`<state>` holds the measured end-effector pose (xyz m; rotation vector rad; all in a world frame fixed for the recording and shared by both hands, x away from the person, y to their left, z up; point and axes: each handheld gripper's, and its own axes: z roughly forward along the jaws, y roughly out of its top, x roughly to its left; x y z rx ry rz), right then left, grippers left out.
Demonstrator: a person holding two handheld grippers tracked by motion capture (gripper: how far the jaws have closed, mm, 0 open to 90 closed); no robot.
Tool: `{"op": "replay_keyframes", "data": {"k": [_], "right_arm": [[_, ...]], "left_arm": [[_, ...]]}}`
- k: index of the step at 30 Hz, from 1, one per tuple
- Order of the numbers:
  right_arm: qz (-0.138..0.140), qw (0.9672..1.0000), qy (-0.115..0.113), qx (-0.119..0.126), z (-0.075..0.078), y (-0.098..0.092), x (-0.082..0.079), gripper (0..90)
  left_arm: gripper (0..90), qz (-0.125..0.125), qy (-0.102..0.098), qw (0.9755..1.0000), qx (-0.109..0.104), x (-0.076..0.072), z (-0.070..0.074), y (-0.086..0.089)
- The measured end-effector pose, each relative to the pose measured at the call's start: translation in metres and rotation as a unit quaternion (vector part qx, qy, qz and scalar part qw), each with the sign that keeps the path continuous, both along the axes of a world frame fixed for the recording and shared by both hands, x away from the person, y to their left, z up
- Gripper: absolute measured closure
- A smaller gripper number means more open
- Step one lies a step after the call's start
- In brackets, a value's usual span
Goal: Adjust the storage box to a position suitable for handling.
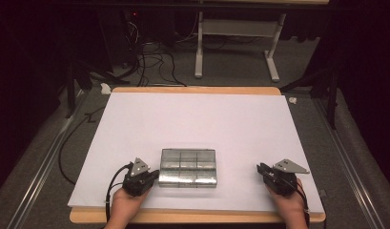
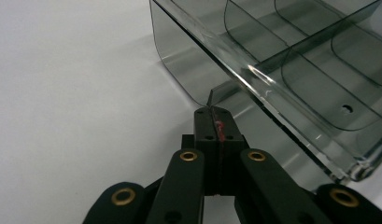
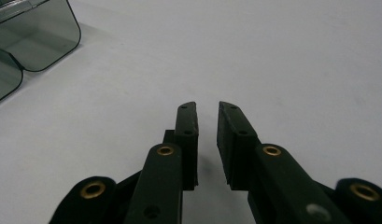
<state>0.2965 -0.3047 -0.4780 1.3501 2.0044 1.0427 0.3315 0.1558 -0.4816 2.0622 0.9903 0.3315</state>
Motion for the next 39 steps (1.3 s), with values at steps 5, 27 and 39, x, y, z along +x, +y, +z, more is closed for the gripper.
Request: {"op": "replay_keyframes", "data": {"k": [5,27,39], "right_arm": [[0.0,1.0,0.0,-0.003,0.0,0.0,0.0,79.2],[-0.028,0.999,-0.027,0.023,0.01,-0.018,-0.005,81.7],[-0.019,0.9995,-0.023,0.012,0.008,-0.024,-0.013,88.2]], "left_arm": [[90.0,-0.006,0.001,1.0,-0.001,-0.001,0.0,-0.002],[90.0,-0.042,-0.009,0.999,0.015,0.005,0.004,-0.05],[90.0,-0.058,-0.011,0.9982,0.014,0.01,0.008,-0.08]]}}
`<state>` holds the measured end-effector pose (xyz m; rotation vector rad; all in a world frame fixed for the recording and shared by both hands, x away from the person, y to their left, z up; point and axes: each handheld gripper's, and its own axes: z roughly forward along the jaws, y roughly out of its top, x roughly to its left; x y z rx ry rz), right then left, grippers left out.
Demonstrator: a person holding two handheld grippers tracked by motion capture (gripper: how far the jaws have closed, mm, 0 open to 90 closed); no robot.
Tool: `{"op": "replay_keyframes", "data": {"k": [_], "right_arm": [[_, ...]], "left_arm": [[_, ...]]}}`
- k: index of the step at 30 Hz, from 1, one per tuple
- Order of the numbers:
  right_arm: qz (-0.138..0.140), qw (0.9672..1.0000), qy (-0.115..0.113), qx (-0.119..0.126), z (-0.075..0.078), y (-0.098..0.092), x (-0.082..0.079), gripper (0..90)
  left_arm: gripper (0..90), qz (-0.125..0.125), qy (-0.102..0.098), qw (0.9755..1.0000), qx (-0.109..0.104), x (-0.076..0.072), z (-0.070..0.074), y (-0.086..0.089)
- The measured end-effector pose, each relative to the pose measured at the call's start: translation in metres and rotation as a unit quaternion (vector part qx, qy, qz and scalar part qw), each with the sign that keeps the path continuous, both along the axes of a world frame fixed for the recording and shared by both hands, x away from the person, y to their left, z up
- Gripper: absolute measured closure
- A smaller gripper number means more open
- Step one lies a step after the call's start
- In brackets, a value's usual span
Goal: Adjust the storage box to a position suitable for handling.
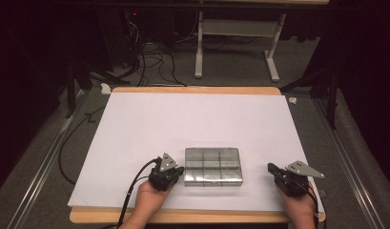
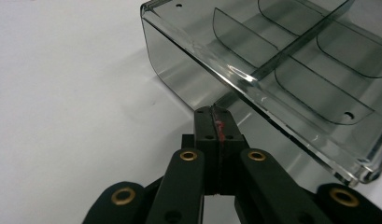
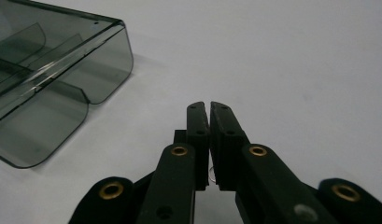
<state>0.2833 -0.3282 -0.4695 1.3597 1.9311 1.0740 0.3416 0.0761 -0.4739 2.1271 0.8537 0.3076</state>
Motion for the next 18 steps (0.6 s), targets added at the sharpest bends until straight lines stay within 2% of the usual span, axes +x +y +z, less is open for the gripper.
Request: {"op": "replay_keyframes", "data": {"k": [4,11,18], "right_arm": [[0.002,1.0,-0.001,-0.002,0.0,0.0,-0.003,89.5],[0.007,1.0,0.002,-0.003,0.0,-0.002,-0.009,90.0],[0.023,0.9997,0.008,-0.01,0.0,0.005,-0.013,90.0]], "left_arm": [[90.0,-0.008,-0.004,0.9999,0.006,0.001,0.001,-0.009],[90.0,-0.018,-0.003,0.9998,0.002,0.004,0.0,-0.021],[90.0,-0.019,-0.005,0.9998,-0.006,0.004,-0.002,-0.028]]}}
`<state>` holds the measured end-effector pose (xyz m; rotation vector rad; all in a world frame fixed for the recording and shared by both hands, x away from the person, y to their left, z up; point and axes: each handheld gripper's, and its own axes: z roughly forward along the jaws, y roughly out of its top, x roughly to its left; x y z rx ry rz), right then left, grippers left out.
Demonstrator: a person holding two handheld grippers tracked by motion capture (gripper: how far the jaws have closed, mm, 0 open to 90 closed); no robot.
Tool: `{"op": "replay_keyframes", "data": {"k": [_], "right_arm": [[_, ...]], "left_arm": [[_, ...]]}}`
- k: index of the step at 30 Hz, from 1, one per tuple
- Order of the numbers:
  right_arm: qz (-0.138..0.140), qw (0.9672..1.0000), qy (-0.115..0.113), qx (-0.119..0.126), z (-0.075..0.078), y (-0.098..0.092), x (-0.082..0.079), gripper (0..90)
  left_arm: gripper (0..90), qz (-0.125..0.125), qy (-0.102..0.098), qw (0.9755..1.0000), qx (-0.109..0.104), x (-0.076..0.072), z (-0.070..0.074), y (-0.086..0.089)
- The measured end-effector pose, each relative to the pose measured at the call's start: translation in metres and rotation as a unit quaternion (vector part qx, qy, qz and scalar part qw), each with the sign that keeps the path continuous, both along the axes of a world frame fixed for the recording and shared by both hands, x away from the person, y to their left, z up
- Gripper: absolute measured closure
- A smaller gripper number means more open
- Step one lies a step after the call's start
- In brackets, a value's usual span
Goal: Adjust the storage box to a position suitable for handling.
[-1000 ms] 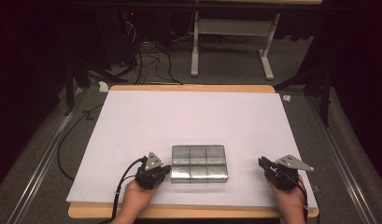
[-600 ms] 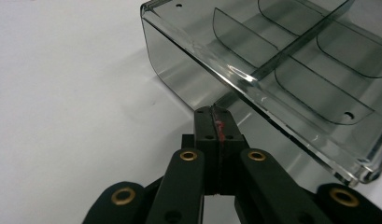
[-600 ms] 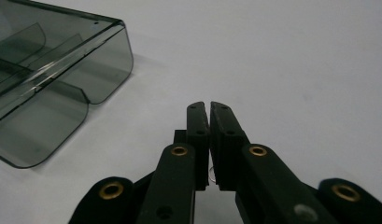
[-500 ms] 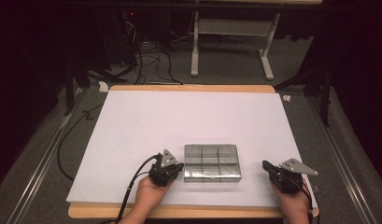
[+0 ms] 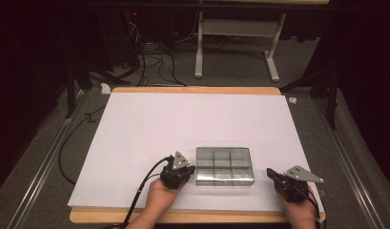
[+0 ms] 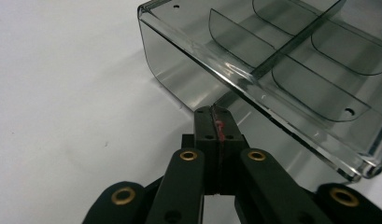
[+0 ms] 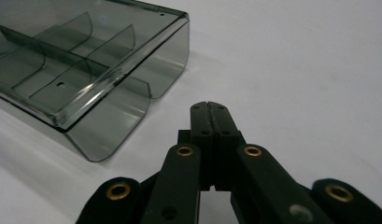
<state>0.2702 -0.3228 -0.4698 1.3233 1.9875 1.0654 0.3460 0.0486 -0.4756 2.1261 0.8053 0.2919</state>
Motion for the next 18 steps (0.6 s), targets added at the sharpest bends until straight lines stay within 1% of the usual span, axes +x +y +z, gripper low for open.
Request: {"op": "replay_keyframes", "data": {"k": [2,3,4,5,6,7,8,9,10,11,12,13,14,16,17,18], "right_arm": [[0.009,0.9999,-0.001,-0.005,0.0,0.002,-0.002,90.0],[0.012,0.9999,-0.001,-0.008,0.001,0.004,-0.004,90.0],[0.017,0.9998,-0.001,-0.009,0.001,0.005,-0.006,90.0],[0.019,0.9998,0.001,-0.007,0.001,0.006,-0.009,90.0],[0.029,0.9996,0.005,-0.003,0.001,0.008,-0.015,90.0],[0.029,0.9996,0.005,-0.003,0.001,0.008,-0.015,90.0],[0.034,0.9994,0.005,-0.001,0.001,0.009,-0.018,90.0],[0.036,0.9993,0.008,0.001,0.002,0.011,-0.021,90.0],[0.04,0.9992,0.007,0.003,0.002,0.012,-0.022,90.0],[0.042,0.9991,0.009,0.006,0.003,0.014,-0.024,90.0],[0.05,0.9987,0.01,0.004,0.003,0.017,-0.025,90.0],[0.05,0.9987,0.01,0.004,0.003,0.017,-0.025,90.0],[0.052,0.9986,0.011,0.003,0.003,0.019,-0.026,90.0],[0.064,0.9978,0.015,-0.007,0.003,0.025,-0.027,90.0],[0.064,0.9978,0.015,-0.007,0.003,0.025,-0.027,90.0],[0.066,0.9977,0.015,-0.009,0.003,0.026,-0.027,90.0]], "left_arm": [[89.9,0.002,-0.009,0.9999,0.004,0.0,0.001,0.004],[89.7,0.032,-0.002,0.9989,-0.035,-0.004,-0.001,0.005],[89.2,0.04,-0.003,0.9983,-0.042,-0.003,-0.001,0.009],[88.6,0.057,0.002,0.9969,-0.054,-0.006,0.001,0.018],[88.0,0.049,-0.016,0.9983,-0.027,-0.004,0.003,0.028],[88.0,0.048,-0.026,0.9984,-0.018,-0.005,0.005,0.038],[86.8,0.052,-0.03,0.998,-0.02,-0.006,0.005,0.045],[85.6,0.058,-0.03,0.9976,-0.025,-0.008,0.003,0.051],[84.8,0.062,-0.029,0.997,-0.034,-0.009,-0.001,0.057],[84.1,0.064,-0.025,0.9969,-0.039,-0.009,-0.003,0.06],[81.7,0.063,-0.021,0.9971,-0.039,-0.008,-0.004,0.062],[81.7,0.062,-0.025,0.9971,-0.037,-0.007,-0.004,0.062],[82.0,0.053,-0.036,0.9978,-0.018,-0.005,-0.003,0.066],[82.4,0.056,-0.02,0.9977,-0.034,-0.003,-0.007,0.068],[82.4,0.056,-0.016,0.9979,-0.03,-0.003,-0.008,0.068],[82.3,0.055,-0.02,0.9978,-0.031,-0.004,-0.007,0.067]]}}
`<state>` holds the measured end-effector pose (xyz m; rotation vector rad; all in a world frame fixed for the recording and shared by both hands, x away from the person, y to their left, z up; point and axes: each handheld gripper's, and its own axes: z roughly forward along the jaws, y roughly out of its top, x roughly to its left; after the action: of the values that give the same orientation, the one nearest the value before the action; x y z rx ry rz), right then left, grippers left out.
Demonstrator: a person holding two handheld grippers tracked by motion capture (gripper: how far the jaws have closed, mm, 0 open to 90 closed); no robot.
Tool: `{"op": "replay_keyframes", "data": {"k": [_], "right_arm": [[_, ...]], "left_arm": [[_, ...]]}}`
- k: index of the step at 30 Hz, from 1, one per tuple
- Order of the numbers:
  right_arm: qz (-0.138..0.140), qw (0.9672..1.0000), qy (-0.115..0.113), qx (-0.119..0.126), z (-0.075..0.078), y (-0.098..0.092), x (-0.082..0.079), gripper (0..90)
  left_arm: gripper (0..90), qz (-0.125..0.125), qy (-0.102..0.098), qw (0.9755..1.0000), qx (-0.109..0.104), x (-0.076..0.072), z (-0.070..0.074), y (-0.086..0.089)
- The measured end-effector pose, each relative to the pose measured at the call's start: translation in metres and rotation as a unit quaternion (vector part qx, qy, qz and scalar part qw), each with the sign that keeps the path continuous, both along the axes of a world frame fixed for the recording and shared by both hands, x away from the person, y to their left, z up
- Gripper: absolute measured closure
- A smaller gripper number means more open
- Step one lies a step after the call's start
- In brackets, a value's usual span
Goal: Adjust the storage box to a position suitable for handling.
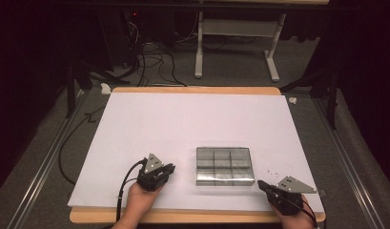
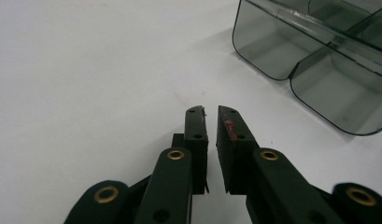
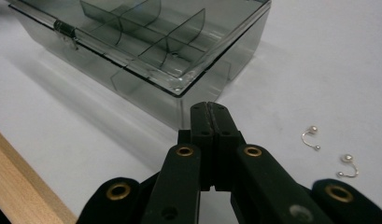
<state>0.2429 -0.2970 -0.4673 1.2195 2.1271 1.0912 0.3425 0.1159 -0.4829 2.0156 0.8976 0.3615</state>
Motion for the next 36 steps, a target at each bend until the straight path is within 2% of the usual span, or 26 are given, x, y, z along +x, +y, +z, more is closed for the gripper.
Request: {"op": "replay_keyframes", "data": {"k": [7,11,14,36], "right_arm": [[0.01,0.9999,0.004,-0.002,-0.0021,0.0049,0.0013,90.0],[0.012,0.9999,-0.003,-0.006,-0.0003,0.007,0.0008,90.0],[0.011,0.9999,-0.005,0.001,0.0007,0.0072,0.0008,90.0],[0.014,0.9998,-0.013,0.003,0.0027,0.0097,0.0006,90.0]], "left_arm": [[80.6,-0.002,0.008,1.0,0.0,0.0013,-0.0007,0.0005],[79.4,-0.004,0.006,1.0,0.003,0.0011,-0.0007,0.0002],[76.7,-0.005,0.005,1.0,0.006,0.0007,-0.0007,-0.0006],[79.9,-0.014,0.002,0.9998,0.011,0.0,-0.0009,-0.0024]]}}
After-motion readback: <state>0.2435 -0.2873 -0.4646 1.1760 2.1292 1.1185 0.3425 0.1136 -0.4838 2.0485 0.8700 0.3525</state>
